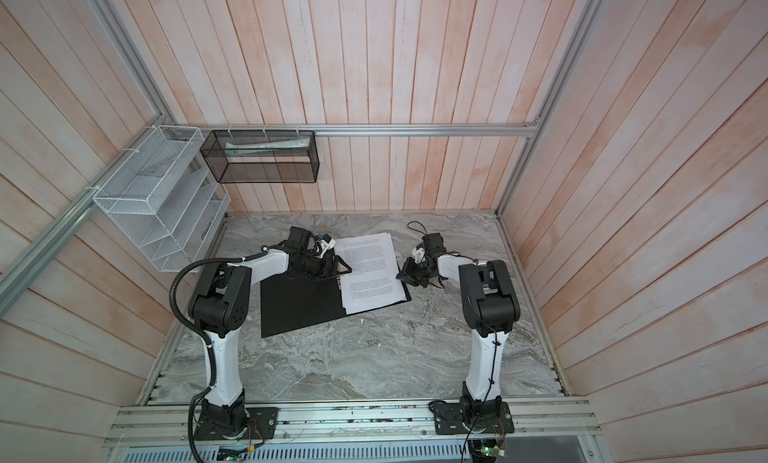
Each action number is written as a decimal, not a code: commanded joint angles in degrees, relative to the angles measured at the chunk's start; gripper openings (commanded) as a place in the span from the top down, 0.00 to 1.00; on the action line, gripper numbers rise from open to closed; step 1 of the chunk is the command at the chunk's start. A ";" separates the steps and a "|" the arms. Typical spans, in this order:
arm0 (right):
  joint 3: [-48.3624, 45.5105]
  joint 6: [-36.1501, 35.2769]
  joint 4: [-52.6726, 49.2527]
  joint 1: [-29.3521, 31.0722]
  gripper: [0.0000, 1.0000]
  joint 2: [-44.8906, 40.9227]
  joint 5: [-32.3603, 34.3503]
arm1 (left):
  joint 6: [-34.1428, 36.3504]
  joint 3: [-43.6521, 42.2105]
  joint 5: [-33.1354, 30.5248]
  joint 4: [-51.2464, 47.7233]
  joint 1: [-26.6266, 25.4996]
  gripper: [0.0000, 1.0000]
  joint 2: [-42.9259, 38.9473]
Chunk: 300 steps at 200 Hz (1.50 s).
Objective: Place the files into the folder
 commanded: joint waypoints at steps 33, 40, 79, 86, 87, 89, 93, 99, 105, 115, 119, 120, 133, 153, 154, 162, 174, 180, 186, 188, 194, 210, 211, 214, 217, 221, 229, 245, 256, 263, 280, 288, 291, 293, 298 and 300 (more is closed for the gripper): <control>0.99 -2.36 -5.80 0.12 0.74 -4.46 6.91 | 1.68 2.24 -0.40 -2.13 -0.35 0.00 0.28; 1.95 -2.65 -6.57 0.08 0.74 -4.73 8.38 | 1.73 2.21 -1.07 -2.55 -0.39 0.00 -0.05; 7.77 -4.63 -9.07 -0.54 0.74 -2.60 10.30 | 2.07 2.23 -2.53 -4.43 -0.21 0.00 -2.37; 9.17 -5.08 -9.67 -0.42 0.75 -1.76 10.27 | 2.16 2.24 -2.88 -4.80 -0.03 0.00 -2.88; 9.37 -5.11 -9.73 -0.44 0.75 -1.63 10.22 | 2.16 2.24 -2.93 -4.81 -0.01 0.00 -2.93; 9.59 -5.20 -9.80 -0.45 0.75 -1.43 10.18 | 2.16 2.24 -3.08 -4.88 -0.04 0.00 -3.07; 10.01 -5.38 -9.92 -0.45 0.75 -1.06 9.94 | 2.14 2.18 -3.27 -4.97 0.09 0.00 -3.44; 10.29 -5.47 -9.67 -0.45 0.75 -0.59 9.43 | 2.03 2.09 -3.69 -5.14 0.26 0.00 -3.94; 10.59 -5.54 -9.31 -0.44 0.76 -0.23 8.82 | 2.06 2.15 -4.01 -5.59 0.28 0.00 -4.32; 10.84 -5.69 -8.92 -0.37 0.77 0.50 7.69 | 2.02 2.03 -3.90 -6.28 0.28 0.00 -4.89; 10.97 -5.72 -8.92 -0.32 0.77 0.70 7.48 | 1.86 1.86 -3.55 -6.62 0.21 0.00 -5.00; 10.97 -5.74 -8.87 -0.30 0.78 0.74 7.41 | 1.79 1.83 -3.44 -6.68 0.20 0.00 -5.04; 10.75 -5.85 -8.33 0.19 0.79 0.97 6.77 | 1.21 0.74 -1.66 -7.16 -0.06 0.00 -5.51; 10.55 -6.52 -8.76 1.41 0.80 0.86 7.09 | 1.61 -1.45 -0.63 -7.88 -1.42 0.00 -6.41; 10.54 -6.58 -8.84 1.49 0.80 0.82 7.17 | 1.62 -1.62 -0.62 -7.84 -1.49 0.00 -6.50; 10.58 -6.97 -9.65 2.10 0.80 0.48 8.06 | 1.87 -2.84 -0.70 -7.64 -2.03 0.00 -7.02; 10.38 -7.66 -10.72 3.23 0.80 -0.28 9.99 | 1.94 -4.52 -0.86 -7.16 -2.67 0.00 -8.01; 10.31 -7.86 -11.08 3.89 0.80 -0.96 10.93 | 1.67 -5.29 -0.99 -6.83 -2.79 0.00 -8.51; 9.95 -8.02 -11.26 4.61 0.80 -1.59 11.37 | 1.20 -6.18 -0.89 -6.39 -2.88 0.00 -9.06; 9.89 -8.11 -11.28 4.86 0.80 -1.81 11.39 | 1.08 -6.46 -0.92 -6.18 -2.88 0.00 -9.22; 9.47 -8.30 -11.24 5.77 0.80 -2.46 11.39 | 0.56 -7.48 -0.91 -5.55 -2.91 0.00 -9.83; 8.73 -8.73 -11.58 9.34 0.77 -3.98 12.28 | -0.76 -9.97 -1.60 -3.79 -2.75 0.00 -11.73; 8.71 -8.74 -11.61 9.63 0.77 -4.06 12.45 | -0.75 -10.06 -1.63 -3.69 -2.68 0.00 -11.84; 8.60 -8.81 -11.80 10.24 0.75 -4.41 13.15 | -0.83 -10.43 -1.73 -3.34 -2.59 0.00 -12.25; 8.46 -8.88 -12.02 11.26 0.74 -4.63 13.93 | -0.86 -10.59 -1.88 -3.09 -2.44 0.00 -12.69; 8.10 -8.92 -12.21 12.46 0.73 -5.22 15.38 | -0.97 -10.84 -2.15 -2.70 -2.23 0.00 -13.24; 7.38 -9.00 -12.32 15.23 0.71 -6.12 18.33 | -1.09 -10.83 -2.46 -2.30 -1.35 0.00 -14.38; 5.15 -8.47 -11.20 20.06 0.66 -8.34 23.30 | -1.01 -9.06 -1.63 -3.20 1.66 0.00 -16.34; 3.73 -7.54 -10.29 22.53 0.63 -9.48 24.61 | -1.17 -7.60 -1.20 -3.95 4.33 0.00 -17.84; 2.99 -6.66 -9.83 23.68 0.63 -9.95 24.82 | -1.58 -7.34 -0.90 -3.70 6.12 0.00 -19.18; 1.22 -5.28 -7.70 26.79 0.62 -11.77 26.15 | -0.84 -6.64 -1.11 -4.07 9.00 0.00 -21.71; 0.69 -4.63 -6.61 28.04 0.62 -12.37 26.44 | 1.04 -5.45 -1.65 -5.99 9.42 0.00 -22.12; 0.48 -4.40 -6.22 28.41 0.62 -12.48 26.29 | 1.67 -5.01 -1.95 -6.63 9.56 0.00 -22.25; 0.33 -4.30 -5.91 28.69 0.62 -12.49 26.15 | 2.12 -4.73 -2.04 -7.09 9.52 0.00 -22.27; 0.20 -4.11 -5.25 29.27 0.62 -12.45 25.63 | 3.07 -4.15 -2.34 -8.09 9.60 0.00 -22.31; 0.22 -4.05 -5.06 29.57 0.62 -12.37 25.57 | 3.33 -3.93 -2.34 -8.40 9.66 0.00 -22.31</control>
